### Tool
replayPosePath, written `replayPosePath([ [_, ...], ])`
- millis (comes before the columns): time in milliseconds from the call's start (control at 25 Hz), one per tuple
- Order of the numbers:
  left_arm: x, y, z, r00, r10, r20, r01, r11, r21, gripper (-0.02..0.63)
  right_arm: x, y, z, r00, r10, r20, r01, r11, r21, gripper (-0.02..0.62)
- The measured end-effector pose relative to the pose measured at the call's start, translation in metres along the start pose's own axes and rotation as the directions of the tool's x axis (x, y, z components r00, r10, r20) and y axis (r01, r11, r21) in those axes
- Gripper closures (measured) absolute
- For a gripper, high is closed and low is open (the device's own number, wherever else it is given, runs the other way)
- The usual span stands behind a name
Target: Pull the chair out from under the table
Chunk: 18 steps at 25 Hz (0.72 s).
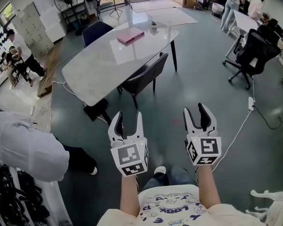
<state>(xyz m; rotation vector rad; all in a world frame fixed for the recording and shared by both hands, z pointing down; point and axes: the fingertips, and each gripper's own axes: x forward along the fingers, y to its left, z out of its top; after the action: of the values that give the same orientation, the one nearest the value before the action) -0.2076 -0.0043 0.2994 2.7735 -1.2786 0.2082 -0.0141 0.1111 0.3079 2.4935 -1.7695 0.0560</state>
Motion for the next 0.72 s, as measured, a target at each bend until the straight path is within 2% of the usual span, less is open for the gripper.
replayPosePath([
  [240,0.021,0.004,-0.008,0.999,-0.025,-0.021,0.026,1.000,0.010,0.371,0.021,-0.001,-0.009,0.999,0.006,-0.032,-0.006,1.000,-0.005,0.371],
  [440,0.051,0.001,-0.011,0.999,-0.005,-0.041,0.007,0.999,0.047,0.371,0.050,-0.017,-0.011,0.999,0.012,-0.041,-0.013,1.000,-0.009,0.370],
  [720,0.111,0.005,-0.010,0.999,0.025,-0.047,-0.023,0.999,0.050,0.371,0.118,-0.034,-0.020,0.996,0.069,-0.055,-0.070,0.997,-0.024,0.370],
])
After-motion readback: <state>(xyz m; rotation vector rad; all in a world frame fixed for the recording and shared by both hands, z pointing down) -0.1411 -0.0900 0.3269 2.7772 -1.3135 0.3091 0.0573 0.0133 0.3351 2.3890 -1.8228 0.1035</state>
